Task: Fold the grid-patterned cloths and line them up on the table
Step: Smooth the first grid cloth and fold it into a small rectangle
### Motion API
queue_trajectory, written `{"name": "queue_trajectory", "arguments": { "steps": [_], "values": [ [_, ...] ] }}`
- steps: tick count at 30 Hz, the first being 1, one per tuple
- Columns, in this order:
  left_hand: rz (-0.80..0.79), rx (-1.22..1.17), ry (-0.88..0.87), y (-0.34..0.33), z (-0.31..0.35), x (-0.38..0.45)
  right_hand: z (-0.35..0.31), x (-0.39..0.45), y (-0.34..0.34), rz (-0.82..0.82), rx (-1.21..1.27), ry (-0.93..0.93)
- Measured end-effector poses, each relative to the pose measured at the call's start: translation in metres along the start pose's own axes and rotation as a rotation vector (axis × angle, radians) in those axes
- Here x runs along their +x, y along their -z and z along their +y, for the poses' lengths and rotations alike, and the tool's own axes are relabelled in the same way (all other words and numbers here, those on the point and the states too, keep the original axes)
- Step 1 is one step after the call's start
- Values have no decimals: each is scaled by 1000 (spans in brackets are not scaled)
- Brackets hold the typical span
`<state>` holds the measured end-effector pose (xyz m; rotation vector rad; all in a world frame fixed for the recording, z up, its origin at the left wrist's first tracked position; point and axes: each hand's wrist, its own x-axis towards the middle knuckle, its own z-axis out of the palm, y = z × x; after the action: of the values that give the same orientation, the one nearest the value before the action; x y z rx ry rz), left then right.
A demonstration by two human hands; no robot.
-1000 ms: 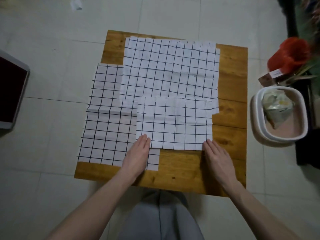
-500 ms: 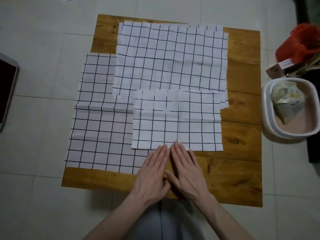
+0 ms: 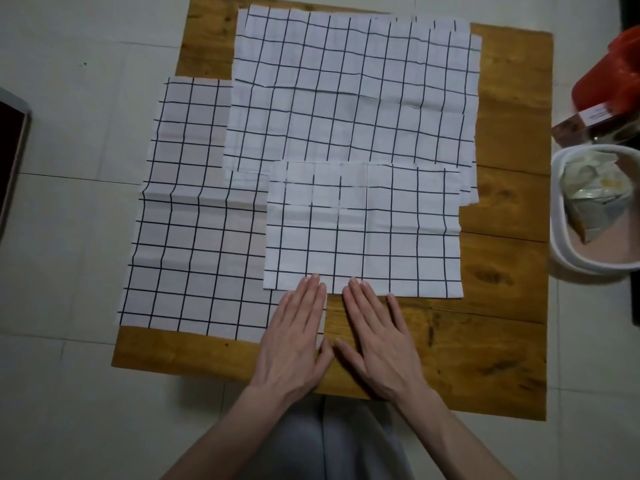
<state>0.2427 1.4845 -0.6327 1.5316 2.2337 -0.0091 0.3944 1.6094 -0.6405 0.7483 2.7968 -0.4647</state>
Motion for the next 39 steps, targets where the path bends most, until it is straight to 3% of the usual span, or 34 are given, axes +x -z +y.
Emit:
{"name": "queue_trajectory", "arguments": {
  "steps": [16,29,39],
  "values": [
    [31,-36,173,-1,-14,-9,41,-24,7,0,-3,-120],
    [35,-1,203,-5,-29,-13,85,-53,5,66,73,-366],
    [8,15,196,-5,-30,-14,76,-49,8,85,128,-423]
  ]
}}
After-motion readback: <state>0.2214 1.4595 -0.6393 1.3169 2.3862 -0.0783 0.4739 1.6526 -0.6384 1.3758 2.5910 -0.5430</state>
